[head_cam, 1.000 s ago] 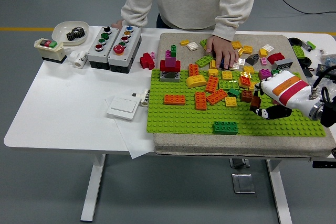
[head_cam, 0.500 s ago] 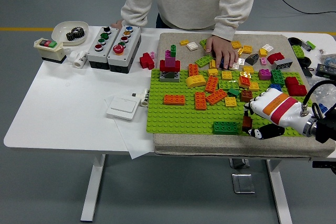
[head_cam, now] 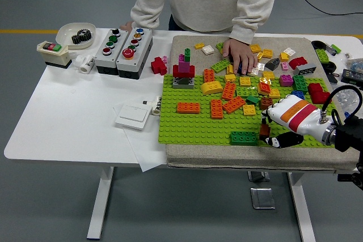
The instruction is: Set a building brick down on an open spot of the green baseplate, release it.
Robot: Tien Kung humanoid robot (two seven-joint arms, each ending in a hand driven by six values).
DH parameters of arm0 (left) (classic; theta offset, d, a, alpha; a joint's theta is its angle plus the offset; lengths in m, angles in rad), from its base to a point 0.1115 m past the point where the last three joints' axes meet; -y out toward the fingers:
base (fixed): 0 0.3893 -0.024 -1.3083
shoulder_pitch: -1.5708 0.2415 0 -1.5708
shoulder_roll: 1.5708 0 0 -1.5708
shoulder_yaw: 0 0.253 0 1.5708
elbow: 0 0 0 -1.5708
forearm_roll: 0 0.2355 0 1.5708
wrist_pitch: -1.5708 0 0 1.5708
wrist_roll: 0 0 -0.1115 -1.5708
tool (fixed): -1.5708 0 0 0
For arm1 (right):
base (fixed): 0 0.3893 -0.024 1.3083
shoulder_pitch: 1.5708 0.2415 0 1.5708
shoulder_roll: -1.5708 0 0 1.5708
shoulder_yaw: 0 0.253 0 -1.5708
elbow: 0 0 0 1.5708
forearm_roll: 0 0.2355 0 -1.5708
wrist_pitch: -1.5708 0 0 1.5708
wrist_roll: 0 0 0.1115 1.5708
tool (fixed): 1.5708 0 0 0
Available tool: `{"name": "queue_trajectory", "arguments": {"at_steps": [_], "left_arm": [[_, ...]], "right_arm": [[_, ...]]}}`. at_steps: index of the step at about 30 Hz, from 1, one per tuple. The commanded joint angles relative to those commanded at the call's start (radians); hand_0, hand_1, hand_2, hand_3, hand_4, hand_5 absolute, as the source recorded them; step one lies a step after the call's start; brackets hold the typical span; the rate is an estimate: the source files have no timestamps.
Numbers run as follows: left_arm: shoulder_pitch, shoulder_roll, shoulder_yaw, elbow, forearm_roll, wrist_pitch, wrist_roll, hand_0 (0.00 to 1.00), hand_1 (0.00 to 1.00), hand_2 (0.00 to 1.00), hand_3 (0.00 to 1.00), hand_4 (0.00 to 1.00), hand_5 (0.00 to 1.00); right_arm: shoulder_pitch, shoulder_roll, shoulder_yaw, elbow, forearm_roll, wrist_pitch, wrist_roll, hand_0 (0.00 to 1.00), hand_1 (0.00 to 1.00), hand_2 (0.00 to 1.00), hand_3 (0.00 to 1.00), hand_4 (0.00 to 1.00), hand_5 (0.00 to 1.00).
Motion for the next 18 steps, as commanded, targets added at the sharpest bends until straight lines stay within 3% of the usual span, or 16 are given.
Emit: {"name": "queue_trajectory", "arguments": {"at_steps": [18], "left_arm": [[-0.003, 0.000, 0.004, -0.001, -0.007, 0.000, -0.001, 0.751, 0.763, 0.792, 0.687, 0.785, 0.745]], "right_arm": [[0.017, 0.011, -0.019, 0.005, -0.003, 0.000, -0.002, 0.244, 0.403, 0.509, 0.528, 0.684, 0.547]]}}
